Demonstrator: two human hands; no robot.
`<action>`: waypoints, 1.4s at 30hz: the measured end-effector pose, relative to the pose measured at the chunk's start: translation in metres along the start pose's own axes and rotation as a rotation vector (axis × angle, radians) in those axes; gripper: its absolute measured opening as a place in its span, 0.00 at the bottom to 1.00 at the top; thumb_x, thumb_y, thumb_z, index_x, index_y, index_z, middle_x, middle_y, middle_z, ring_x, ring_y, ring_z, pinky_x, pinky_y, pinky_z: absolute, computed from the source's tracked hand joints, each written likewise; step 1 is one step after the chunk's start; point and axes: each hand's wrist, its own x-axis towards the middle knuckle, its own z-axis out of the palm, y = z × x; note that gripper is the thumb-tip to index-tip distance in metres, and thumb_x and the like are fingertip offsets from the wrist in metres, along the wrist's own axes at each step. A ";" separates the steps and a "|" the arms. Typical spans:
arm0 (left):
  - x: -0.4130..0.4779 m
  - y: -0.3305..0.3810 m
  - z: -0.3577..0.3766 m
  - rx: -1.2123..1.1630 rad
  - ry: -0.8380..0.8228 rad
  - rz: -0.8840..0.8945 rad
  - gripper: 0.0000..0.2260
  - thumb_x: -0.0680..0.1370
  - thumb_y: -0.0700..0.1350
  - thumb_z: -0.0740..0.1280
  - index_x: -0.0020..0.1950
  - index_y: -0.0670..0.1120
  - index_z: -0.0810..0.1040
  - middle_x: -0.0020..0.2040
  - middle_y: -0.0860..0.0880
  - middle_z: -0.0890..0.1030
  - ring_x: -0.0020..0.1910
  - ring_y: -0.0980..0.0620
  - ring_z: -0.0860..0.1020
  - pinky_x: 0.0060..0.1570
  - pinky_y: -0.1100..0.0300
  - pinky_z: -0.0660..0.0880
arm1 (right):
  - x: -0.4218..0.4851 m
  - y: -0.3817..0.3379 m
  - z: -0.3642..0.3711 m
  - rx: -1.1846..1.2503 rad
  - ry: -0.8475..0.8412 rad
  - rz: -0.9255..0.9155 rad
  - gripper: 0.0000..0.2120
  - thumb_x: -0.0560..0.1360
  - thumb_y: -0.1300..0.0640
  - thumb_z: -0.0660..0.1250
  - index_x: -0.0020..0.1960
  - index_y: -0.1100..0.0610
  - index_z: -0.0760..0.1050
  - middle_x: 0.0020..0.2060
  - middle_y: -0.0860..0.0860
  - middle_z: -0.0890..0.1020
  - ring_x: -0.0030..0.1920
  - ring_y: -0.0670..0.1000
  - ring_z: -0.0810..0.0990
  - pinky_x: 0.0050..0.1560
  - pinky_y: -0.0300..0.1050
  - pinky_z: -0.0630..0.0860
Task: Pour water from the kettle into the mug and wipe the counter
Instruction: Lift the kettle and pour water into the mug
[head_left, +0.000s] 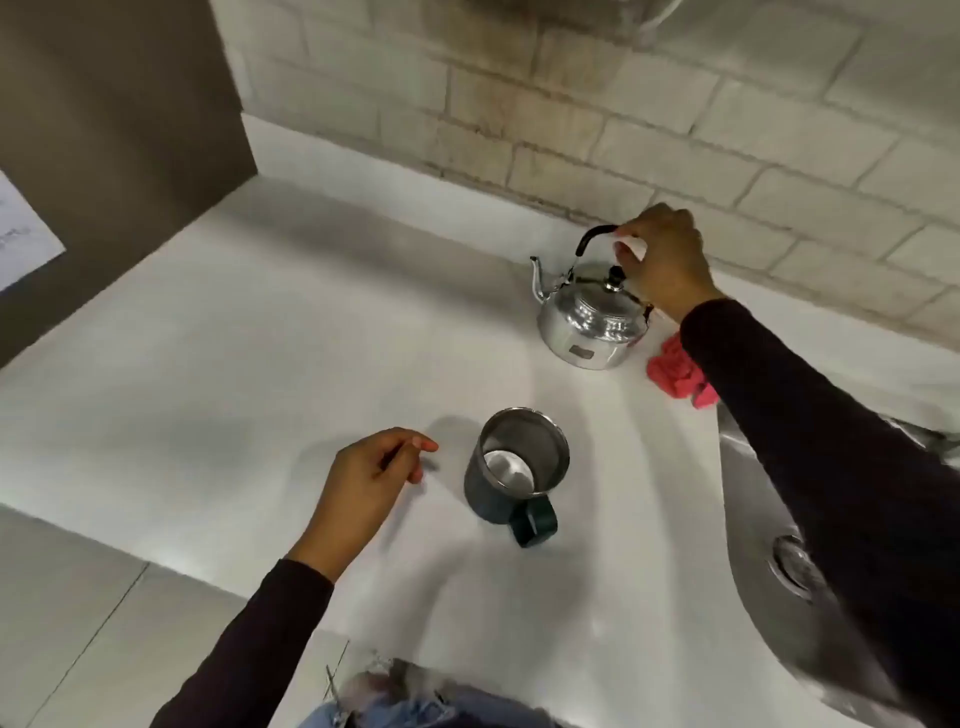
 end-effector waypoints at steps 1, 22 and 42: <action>-0.005 -0.002 0.002 -0.012 0.041 -0.013 0.16 0.79 0.42 0.61 0.39 0.59 0.81 0.32 0.56 0.81 0.34 0.61 0.78 0.37 0.77 0.70 | 0.012 0.002 0.007 -0.026 -0.041 -0.022 0.15 0.75 0.55 0.65 0.59 0.59 0.78 0.56 0.61 0.77 0.58 0.64 0.71 0.57 0.54 0.68; -0.031 0.002 0.034 0.026 0.272 -0.099 0.14 0.79 0.45 0.61 0.42 0.60 0.81 0.37 0.52 0.82 0.36 0.54 0.79 0.38 0.70 0.73 | 0.044 0.028 0.023 0.200 -0.263 0.121 0.27 0.66 0.36 0.69 0.26 0.57 0.66 0.23 0.52 0.69 0.29 0.54 0.71 0.27 0.44 0.62; -0.008 -0.008 0.018 0.030 -0.038 -0.021 0.17 0.80 0.41 0.61 0.40 0.60 0.82 0.37 0.52 0.82 0.36 0.57 0.80 0.44 0.63 0.76 | -0.113 -0.038 -0.174 0.367 -0.128 0.050 0.07 0.63 0.42 0.72 0.41 0.38 0.79 0.35 0.43 0.83 0.37 0.40 0.80 0.45 0.45 0.80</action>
